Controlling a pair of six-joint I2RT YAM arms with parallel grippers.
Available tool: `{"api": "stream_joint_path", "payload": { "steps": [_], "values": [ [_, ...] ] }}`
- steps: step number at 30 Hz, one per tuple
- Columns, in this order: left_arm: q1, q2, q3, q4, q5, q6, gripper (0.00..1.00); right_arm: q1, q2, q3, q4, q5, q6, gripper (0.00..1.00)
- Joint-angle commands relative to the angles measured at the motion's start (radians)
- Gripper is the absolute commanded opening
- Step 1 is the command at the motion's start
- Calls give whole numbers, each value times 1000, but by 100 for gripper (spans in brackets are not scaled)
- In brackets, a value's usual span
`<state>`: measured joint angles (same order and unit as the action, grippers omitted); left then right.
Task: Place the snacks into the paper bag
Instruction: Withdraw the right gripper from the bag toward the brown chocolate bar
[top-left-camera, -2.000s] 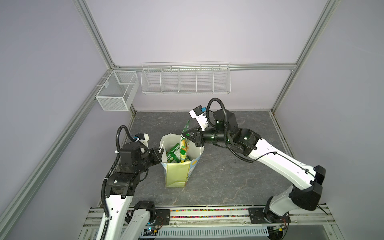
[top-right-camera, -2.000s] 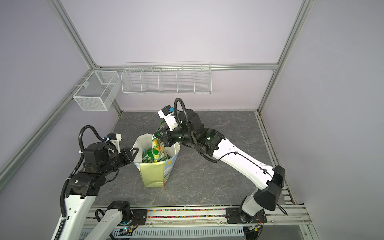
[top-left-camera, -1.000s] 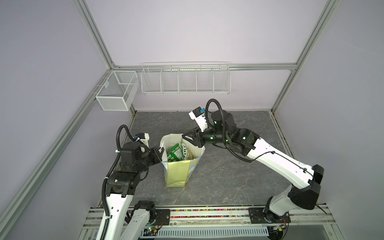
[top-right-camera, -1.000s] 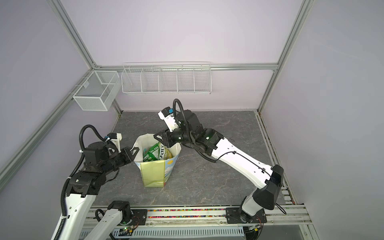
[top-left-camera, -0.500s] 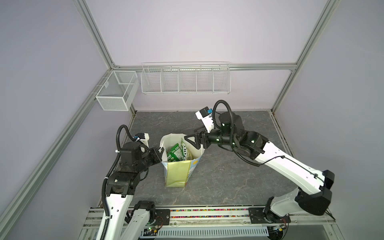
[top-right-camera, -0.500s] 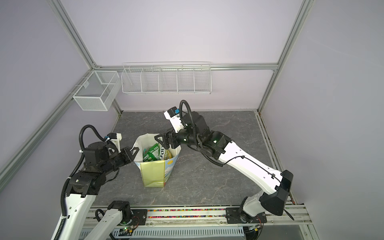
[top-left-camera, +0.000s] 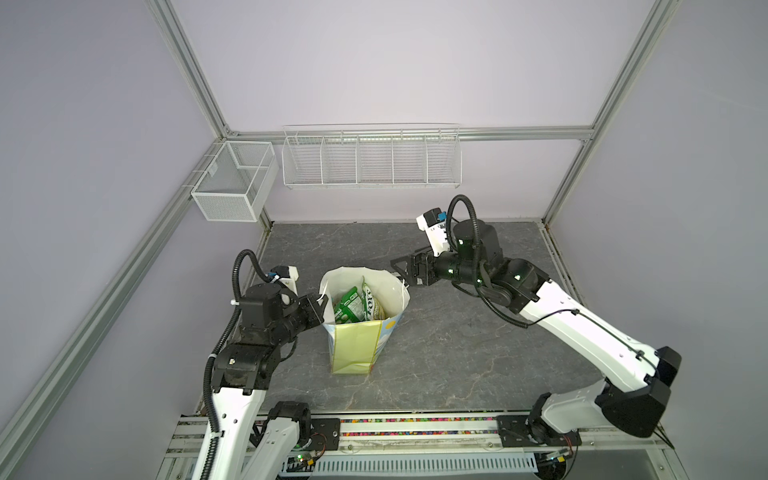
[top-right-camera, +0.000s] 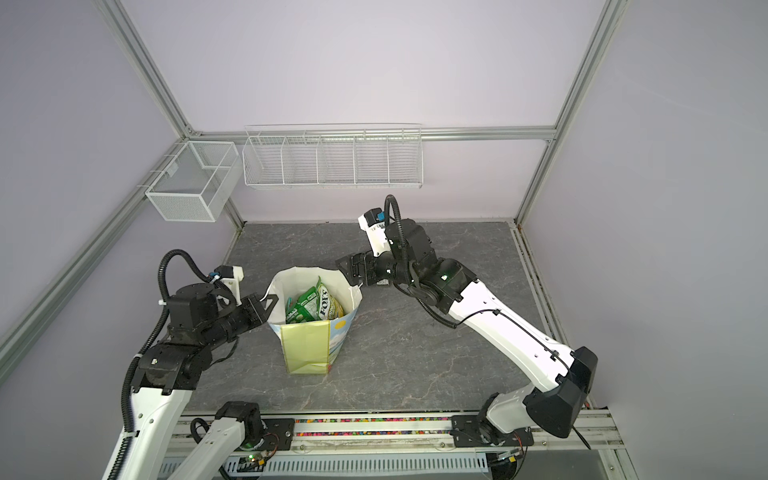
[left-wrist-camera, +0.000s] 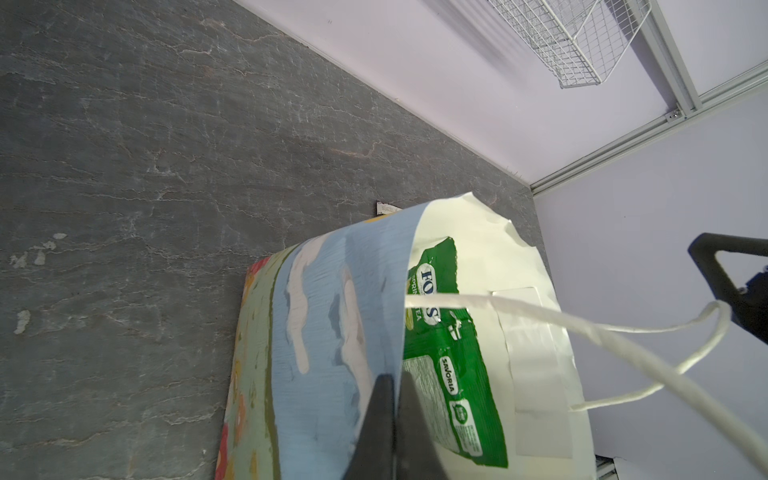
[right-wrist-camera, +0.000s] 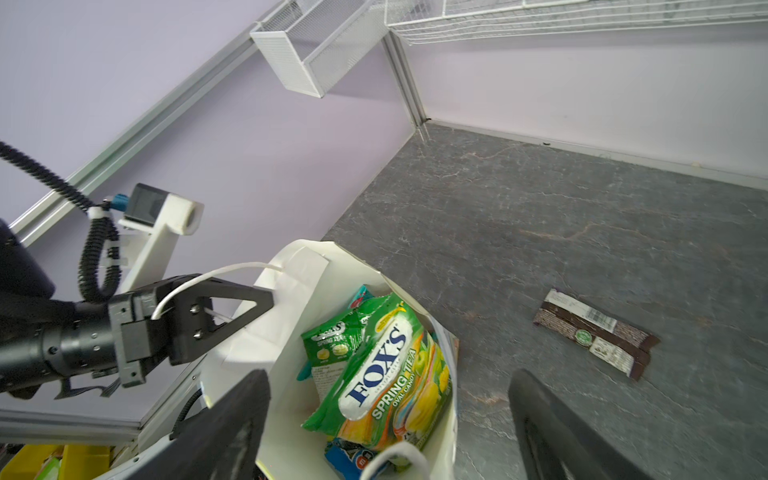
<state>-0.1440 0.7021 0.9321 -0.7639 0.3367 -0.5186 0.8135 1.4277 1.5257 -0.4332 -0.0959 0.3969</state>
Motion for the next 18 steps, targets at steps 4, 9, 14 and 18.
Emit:
{"api": "stream_joint_path", "payload": {
  "steps": [4, 9, 14, 18],
  "values": [
    [4, -6, 8, 49, -13, 7, 0, -45, -5, -34, -47, 30, 23, 94],
    [4, -4, 10, 53, -12, 8, 0, -66, 23, -30, -66, 21, 11, 94],
    [4, -6, 13, 45, -15, 12, 0, -100, 57, -13, -99, 37, -18, 94],
    [4, -9, 16, 42, -17, 14, 0, -127, 93, 3, -131, 50, -49, 95]
  ]
}}
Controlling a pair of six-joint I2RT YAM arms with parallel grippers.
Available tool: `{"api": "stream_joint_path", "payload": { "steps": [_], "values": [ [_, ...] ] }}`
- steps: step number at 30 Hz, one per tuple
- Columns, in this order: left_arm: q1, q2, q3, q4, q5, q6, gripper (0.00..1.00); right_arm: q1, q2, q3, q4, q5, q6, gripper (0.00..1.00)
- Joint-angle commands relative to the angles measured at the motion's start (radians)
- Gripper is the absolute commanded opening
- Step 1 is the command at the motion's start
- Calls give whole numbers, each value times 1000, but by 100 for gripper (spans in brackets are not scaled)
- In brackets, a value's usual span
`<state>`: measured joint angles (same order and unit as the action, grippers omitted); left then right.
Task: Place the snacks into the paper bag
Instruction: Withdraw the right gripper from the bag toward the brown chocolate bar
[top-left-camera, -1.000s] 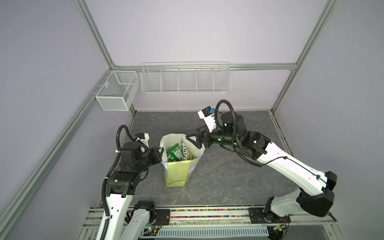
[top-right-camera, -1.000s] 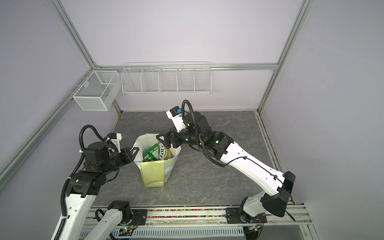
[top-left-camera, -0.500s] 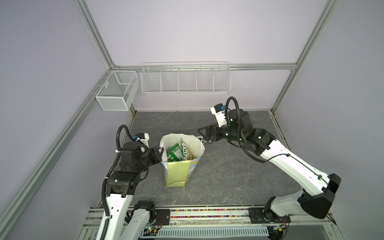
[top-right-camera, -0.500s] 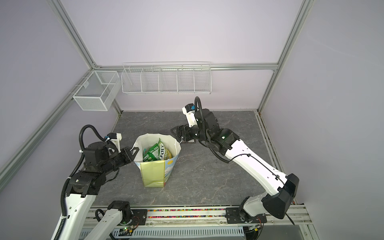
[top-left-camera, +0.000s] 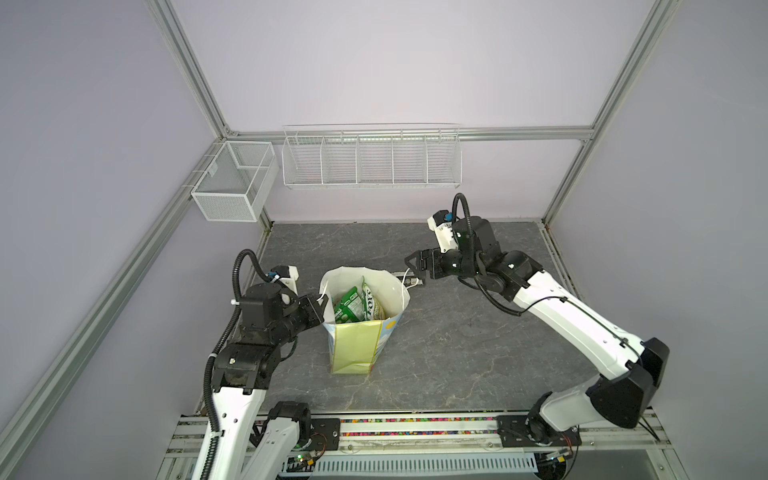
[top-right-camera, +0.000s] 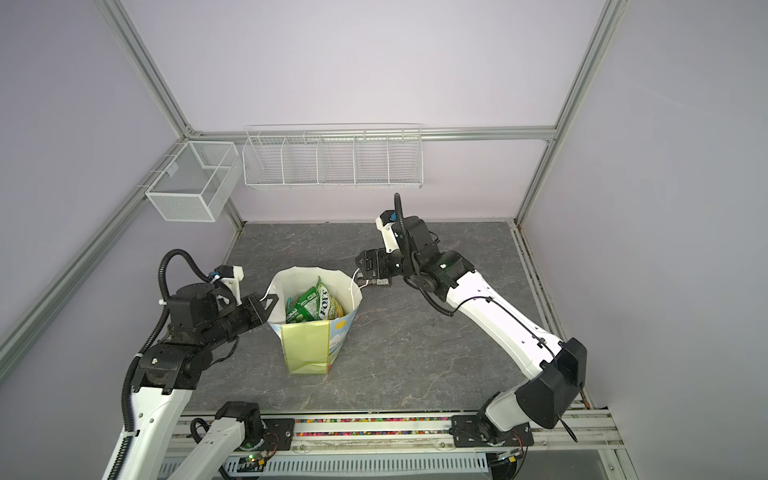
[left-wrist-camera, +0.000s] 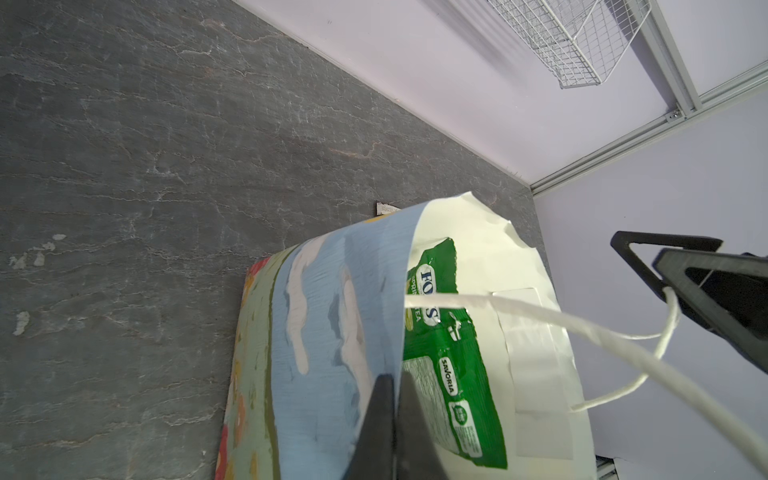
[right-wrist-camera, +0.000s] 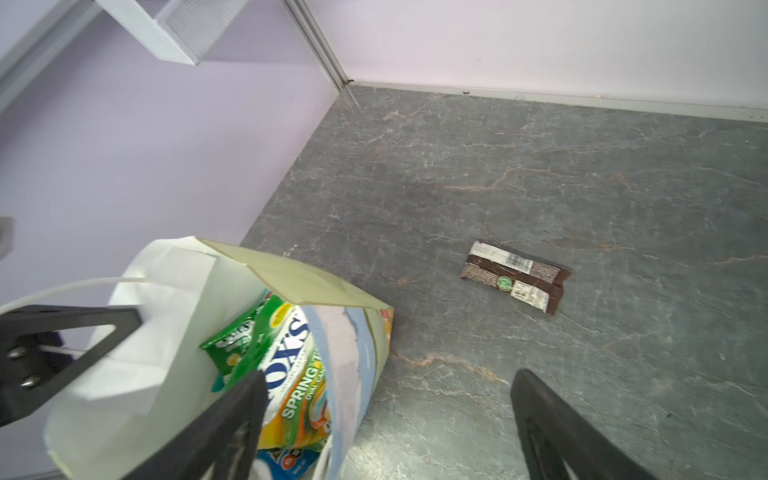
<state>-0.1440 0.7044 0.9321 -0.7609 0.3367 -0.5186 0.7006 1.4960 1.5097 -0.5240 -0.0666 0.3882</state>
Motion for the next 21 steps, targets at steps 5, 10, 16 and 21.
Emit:
{"api": "stream_joint_path", "payload": {
  "steps": [5, 10, 16, 21],
  "values": [
    [4, -11, 20, 37, -18, 16, 0, -41, 99, 68, -85, 28, -133, 95],
    [4, -10, 31, 29, -19, 19, 0, -71, 197, 141, -137, 2, -219, 94],
    [4, -11, 40, 21, -24, 23, 0, -82, 321, 205, -166, -32, -326, 93],
    [5, -11, 42, 20, -25, 25, 0, -80, 357, 169, -96, -47, -401, 93]
  ]
}}
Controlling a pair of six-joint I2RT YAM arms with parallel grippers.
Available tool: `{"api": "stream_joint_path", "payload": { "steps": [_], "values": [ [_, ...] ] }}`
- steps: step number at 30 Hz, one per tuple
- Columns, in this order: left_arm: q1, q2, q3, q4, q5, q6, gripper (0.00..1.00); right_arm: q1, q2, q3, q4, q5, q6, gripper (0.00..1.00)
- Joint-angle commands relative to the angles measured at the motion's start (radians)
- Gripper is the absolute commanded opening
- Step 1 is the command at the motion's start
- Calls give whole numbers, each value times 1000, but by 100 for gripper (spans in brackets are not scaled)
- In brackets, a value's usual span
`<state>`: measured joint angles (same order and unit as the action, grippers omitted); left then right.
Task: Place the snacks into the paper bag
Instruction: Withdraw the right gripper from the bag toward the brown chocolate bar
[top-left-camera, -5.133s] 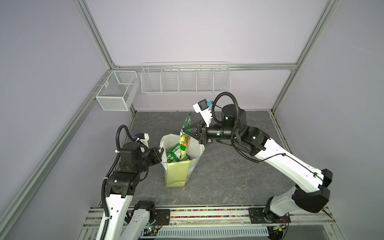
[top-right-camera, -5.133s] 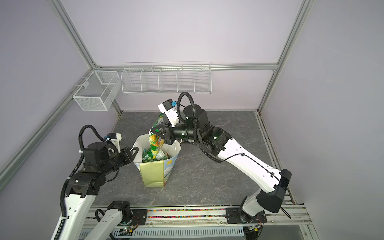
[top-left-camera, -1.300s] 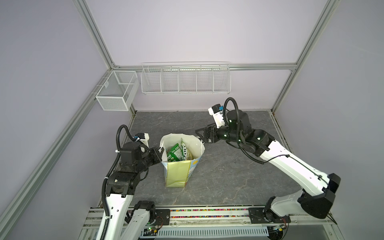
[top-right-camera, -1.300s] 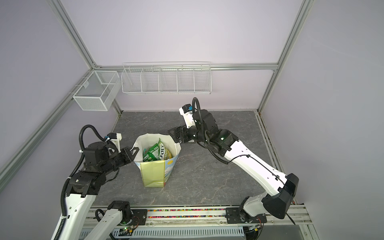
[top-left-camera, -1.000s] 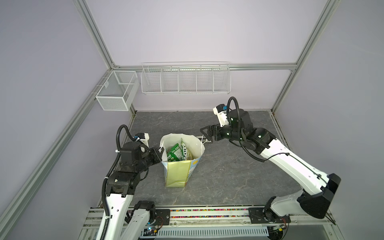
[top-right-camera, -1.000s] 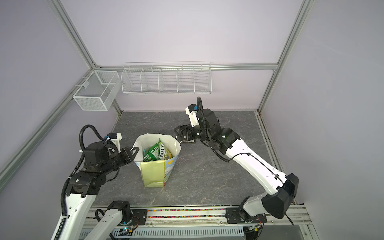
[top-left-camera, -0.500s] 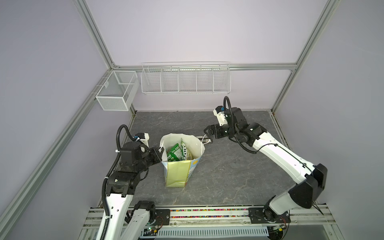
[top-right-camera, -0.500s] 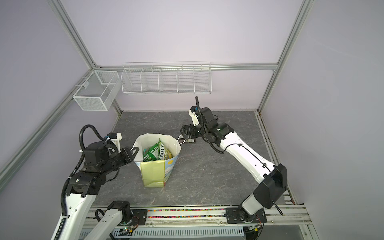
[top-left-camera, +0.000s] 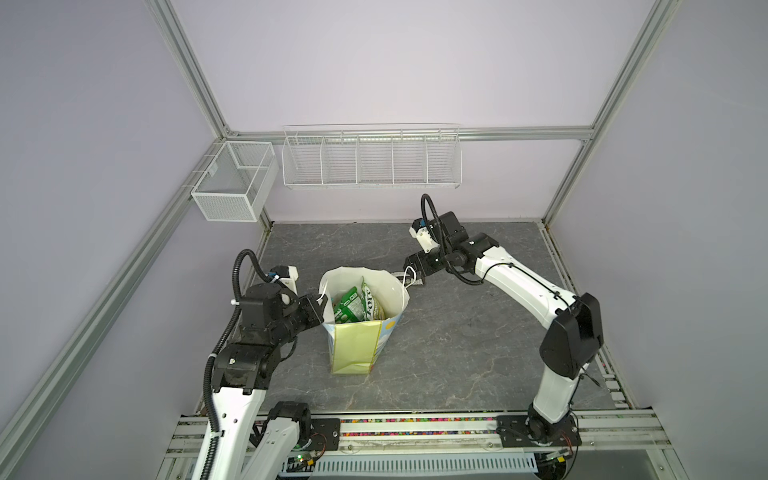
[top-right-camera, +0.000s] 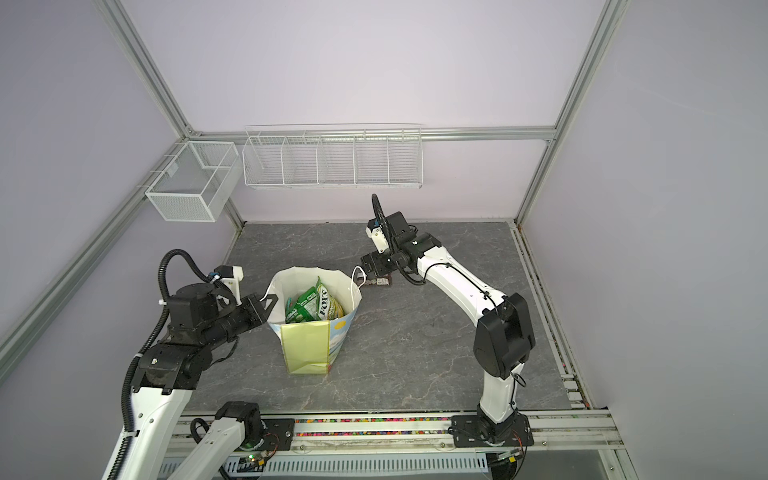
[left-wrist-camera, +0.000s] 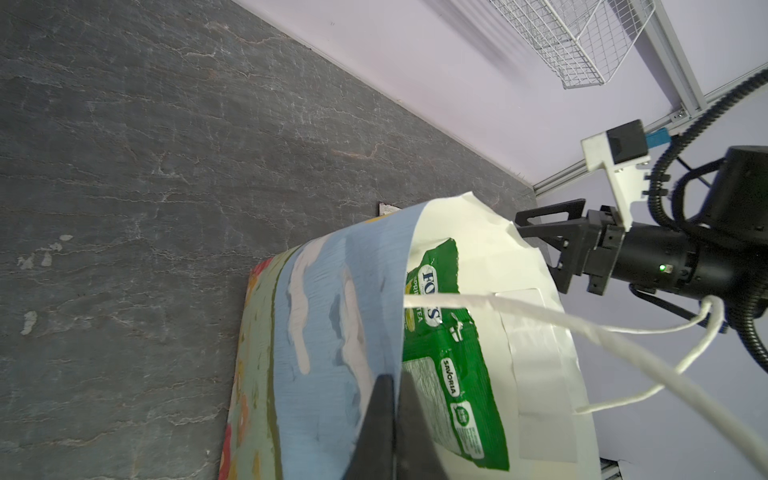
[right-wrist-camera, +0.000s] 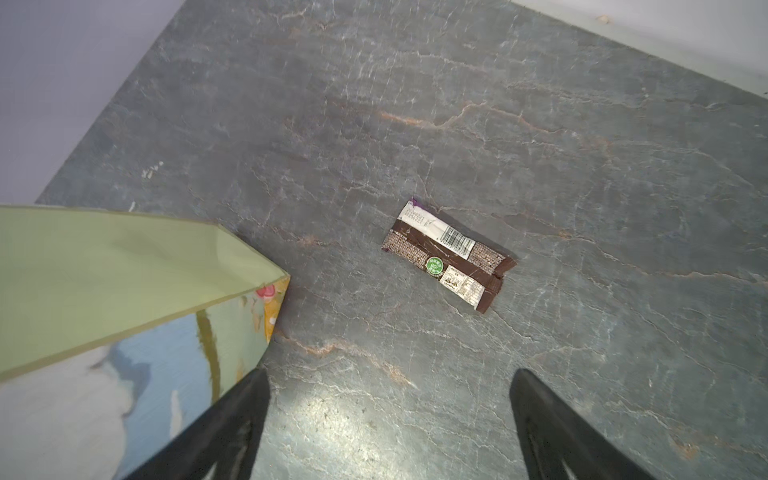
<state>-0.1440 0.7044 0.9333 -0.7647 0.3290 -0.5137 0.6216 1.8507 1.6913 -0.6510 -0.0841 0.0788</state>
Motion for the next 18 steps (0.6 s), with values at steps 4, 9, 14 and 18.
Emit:
{"api": "stream_joint_path", "payload": {
  "steps": [4, 9, 14, 18],
  "values": [
    [4, -8, 41, 27, -15, 18, 0, 4, 34, -11, 57, -15, -152, 94],
    [4, -6, 42, 27, -15, 18, 0, 9, 110, 42, 39, -13, -261, 95],
    [4, -11, 45, 19, -17, 20, 0, 22, 215, 131, -27, 23, -397, 96],
    [4, -14, 47, 13, -19, 22, 0, 35, 288, 190, -60, 83, -467, 97]
  ]
}}
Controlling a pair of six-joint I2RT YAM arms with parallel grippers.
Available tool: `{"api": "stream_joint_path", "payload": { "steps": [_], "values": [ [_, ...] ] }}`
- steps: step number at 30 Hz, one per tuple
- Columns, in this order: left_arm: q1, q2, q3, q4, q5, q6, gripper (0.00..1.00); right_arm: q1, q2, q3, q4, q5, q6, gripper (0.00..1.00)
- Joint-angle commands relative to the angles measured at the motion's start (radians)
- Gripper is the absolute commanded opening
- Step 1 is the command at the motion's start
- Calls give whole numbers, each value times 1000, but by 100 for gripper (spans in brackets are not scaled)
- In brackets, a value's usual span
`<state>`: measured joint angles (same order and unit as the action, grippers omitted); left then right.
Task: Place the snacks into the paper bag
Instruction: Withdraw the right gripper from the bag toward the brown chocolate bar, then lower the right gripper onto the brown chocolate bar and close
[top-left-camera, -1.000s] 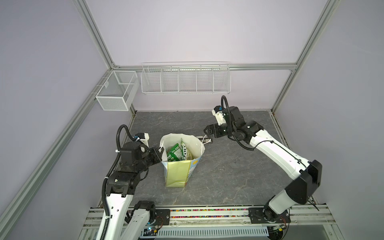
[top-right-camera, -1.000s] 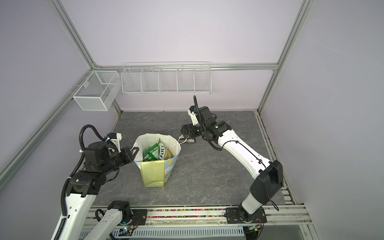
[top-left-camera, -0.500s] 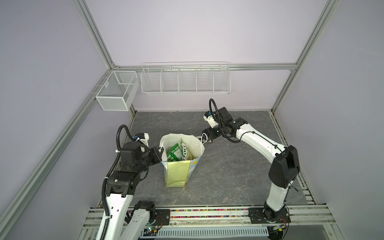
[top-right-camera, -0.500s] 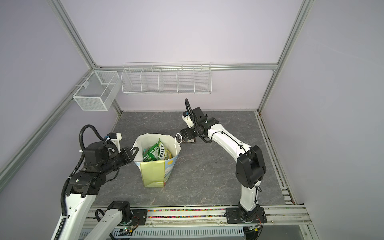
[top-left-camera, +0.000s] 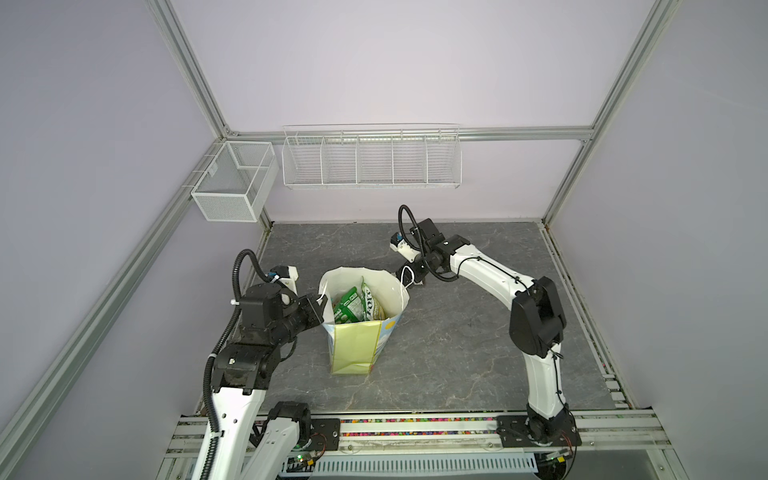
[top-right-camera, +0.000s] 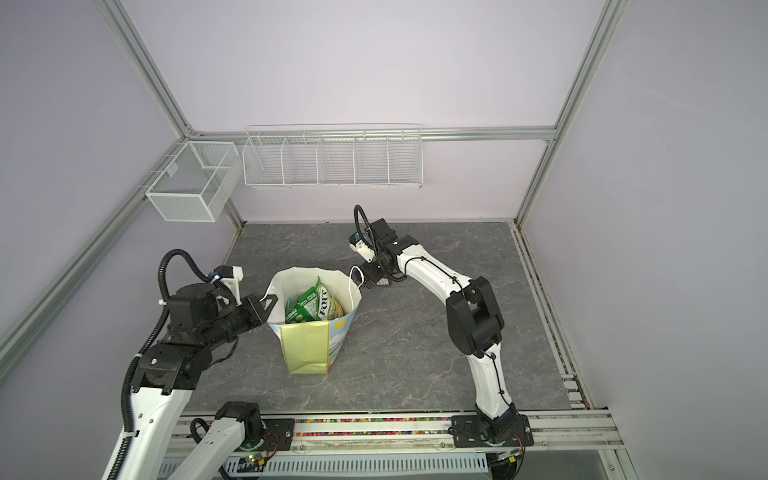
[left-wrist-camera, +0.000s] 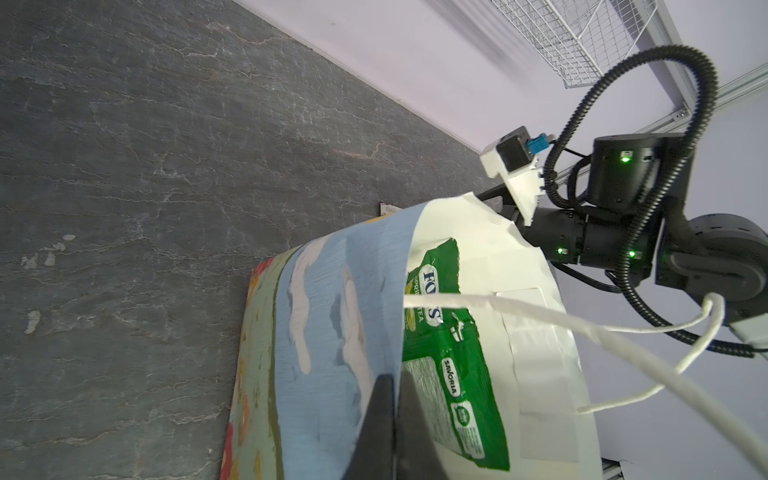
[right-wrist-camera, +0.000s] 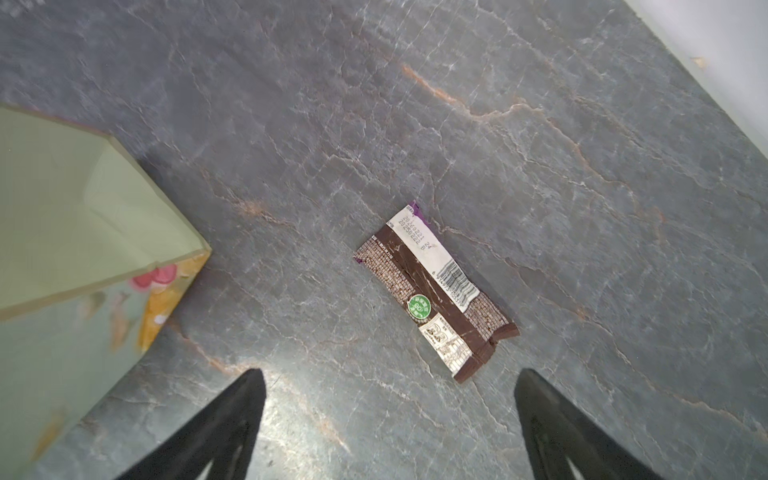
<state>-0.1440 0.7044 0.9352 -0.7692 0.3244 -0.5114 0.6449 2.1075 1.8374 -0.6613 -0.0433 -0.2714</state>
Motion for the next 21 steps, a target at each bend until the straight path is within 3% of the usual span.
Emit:
{"api": "stream_joint_path", "payload": {
  "steps": [1, 13, 21],
  "values": [
    [4, -15, 45, 18, -15, 19, 0, 13, 52, 64, -64, 49, -129, 97],
    [4, -26, 48, 4, -19, 22, 0, 19, 243, 246, -183, 109, -230, 97],
    [4, -41, 51, -15, -28, 31, 0, 18, 325, 349, -213, 128, -209, 97]
  ]
}}
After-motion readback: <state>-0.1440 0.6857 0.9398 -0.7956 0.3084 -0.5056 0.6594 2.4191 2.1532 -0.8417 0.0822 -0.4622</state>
